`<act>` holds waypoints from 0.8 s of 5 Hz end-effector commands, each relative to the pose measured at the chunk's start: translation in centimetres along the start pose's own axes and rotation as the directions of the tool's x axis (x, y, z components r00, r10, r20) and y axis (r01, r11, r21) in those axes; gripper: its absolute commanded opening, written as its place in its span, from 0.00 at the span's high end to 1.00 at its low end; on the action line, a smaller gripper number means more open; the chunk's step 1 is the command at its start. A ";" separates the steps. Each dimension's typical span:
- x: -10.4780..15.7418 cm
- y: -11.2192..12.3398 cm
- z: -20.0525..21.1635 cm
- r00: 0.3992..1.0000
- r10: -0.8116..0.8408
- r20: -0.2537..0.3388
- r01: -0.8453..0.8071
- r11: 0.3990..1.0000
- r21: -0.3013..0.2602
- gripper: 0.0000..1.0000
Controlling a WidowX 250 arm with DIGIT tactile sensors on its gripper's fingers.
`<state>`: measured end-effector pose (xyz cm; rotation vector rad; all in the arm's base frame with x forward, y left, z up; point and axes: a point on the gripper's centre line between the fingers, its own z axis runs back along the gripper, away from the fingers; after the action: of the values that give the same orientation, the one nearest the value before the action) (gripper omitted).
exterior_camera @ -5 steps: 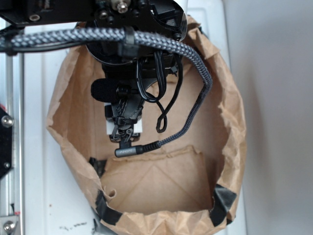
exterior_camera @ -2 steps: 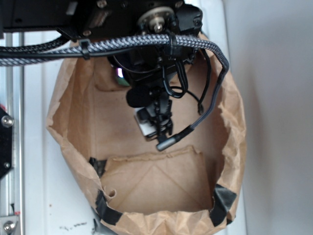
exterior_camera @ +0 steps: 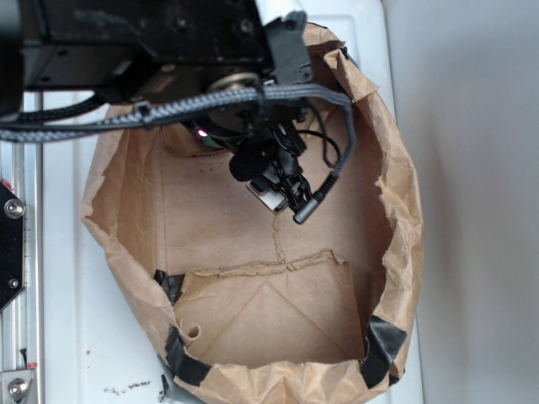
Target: Grab the green ball.
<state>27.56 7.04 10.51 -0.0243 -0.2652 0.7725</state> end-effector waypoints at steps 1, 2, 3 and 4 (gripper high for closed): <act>2.0 0.9 0.2 0.998 0.031 0.062 -0.032 0.999 0.019 0.00; 2.5 1.9 -0.1 0.997 0.033 0.071 -0.037 0.998 0.049 0.00; 2.6 2.4 -0.1 0.996 0.041 0.077 -0.046 0.997 0.062 0.00; 2.7 2.8 -1.0 0.996 0.037 0.076 -0.045 0.993 0.109 0.00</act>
<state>27.20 10.16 8.46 0.1078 -0.2459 0.8103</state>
